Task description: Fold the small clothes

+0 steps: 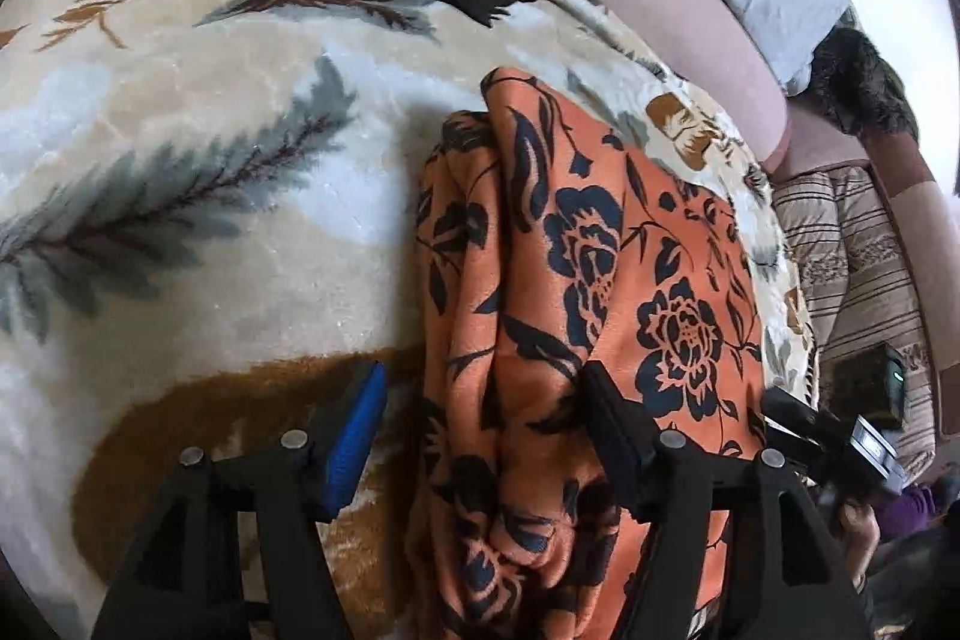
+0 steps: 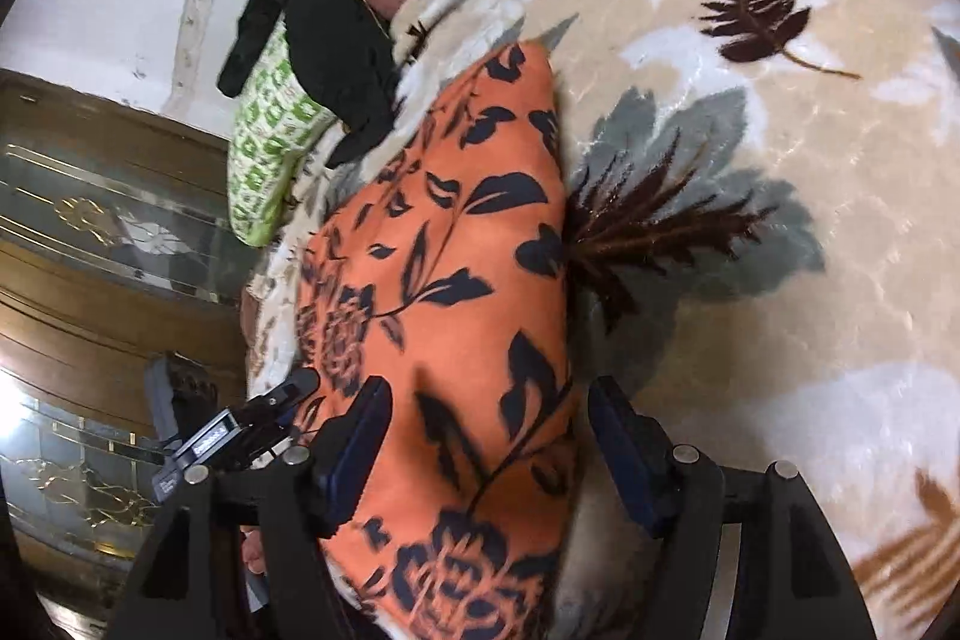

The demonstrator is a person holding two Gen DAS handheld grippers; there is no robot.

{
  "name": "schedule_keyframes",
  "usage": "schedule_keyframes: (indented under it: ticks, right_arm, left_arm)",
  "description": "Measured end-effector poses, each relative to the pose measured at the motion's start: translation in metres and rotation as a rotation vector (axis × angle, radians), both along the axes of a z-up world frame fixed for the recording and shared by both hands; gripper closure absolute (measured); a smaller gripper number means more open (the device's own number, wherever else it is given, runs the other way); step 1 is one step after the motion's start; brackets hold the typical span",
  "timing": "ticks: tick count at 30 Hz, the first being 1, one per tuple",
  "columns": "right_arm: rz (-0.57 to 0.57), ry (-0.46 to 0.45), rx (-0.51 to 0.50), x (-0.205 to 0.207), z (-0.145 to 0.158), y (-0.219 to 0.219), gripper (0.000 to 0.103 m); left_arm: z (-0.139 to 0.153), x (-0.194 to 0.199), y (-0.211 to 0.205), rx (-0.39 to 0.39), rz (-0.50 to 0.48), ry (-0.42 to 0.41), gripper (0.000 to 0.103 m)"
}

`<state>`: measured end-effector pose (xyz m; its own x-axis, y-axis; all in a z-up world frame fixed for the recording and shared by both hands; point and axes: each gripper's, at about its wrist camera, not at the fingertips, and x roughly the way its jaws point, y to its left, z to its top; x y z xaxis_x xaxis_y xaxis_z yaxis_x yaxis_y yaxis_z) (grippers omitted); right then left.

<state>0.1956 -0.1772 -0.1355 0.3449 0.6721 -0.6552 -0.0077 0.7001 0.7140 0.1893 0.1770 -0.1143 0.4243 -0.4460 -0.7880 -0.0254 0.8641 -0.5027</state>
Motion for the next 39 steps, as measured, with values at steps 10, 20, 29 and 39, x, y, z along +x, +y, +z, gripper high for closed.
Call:
schedule_keyframes:
  ticks: [10, 20, 29, 39]
  right_arm:
    - [0.081, -0.082, -0.043, 0.012, 0.020, 0.025, 0.069]
    - [0.063, -0.257, -0.077, 0.021, 0.106, -0.038, 0.070]
    - [-0.057, -0.108, -0.145, 0.047, 0.019, -0.115, 0.064]
    - [-0.055, -0.308, -0.216, 0.016, 0.082, -0.108, 0.050]
  left_arm:
    - [0.025, -0.006, -0.012, 0.029, -0.034, -0.057, 0.081]
    - [0.096, 0.011, -0.088, 0.050, -0.100, -0.238, 0.081]
    - [0.021, 0.051, -0.148, 0.149, -0.127, -0.058, 0.069]
    - [0.083, 0.010, -0.130, 0.251, -0.060, -0.261, 0.050]
